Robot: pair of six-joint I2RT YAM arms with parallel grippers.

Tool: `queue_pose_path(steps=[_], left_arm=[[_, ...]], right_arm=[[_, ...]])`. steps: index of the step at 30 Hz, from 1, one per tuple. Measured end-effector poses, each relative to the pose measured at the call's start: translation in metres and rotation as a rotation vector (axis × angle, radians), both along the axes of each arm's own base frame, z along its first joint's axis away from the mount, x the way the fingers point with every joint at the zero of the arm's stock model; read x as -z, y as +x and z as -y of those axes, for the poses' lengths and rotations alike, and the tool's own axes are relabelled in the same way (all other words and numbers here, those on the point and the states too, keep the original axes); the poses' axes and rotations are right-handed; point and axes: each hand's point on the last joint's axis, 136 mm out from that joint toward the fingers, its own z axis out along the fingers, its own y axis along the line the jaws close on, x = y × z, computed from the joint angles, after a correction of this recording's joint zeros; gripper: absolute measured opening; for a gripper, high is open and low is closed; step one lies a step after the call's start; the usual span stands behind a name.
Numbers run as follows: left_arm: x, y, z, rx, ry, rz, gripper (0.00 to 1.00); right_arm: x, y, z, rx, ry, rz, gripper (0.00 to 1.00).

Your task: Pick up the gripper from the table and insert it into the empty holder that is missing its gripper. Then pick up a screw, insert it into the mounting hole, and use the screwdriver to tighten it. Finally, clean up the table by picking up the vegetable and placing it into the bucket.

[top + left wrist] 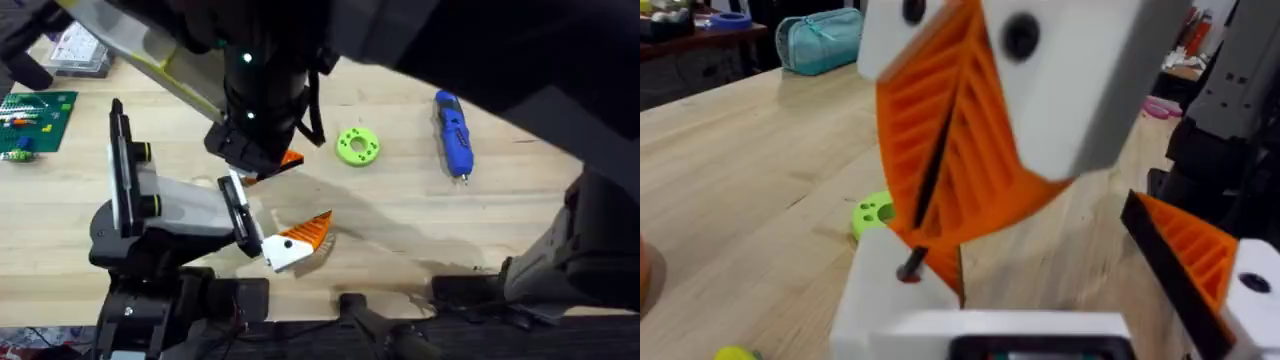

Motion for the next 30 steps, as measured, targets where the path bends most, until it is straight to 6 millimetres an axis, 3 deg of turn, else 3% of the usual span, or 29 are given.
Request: queue_pose_path(steps=[30], left_arm=[[0.000,0.000,0.000,0.000,-0.001,-0.002,0.987]], right_arm=[[0.002,0.001,-0.007,-0.004,0.018,-0.007,0.009]])
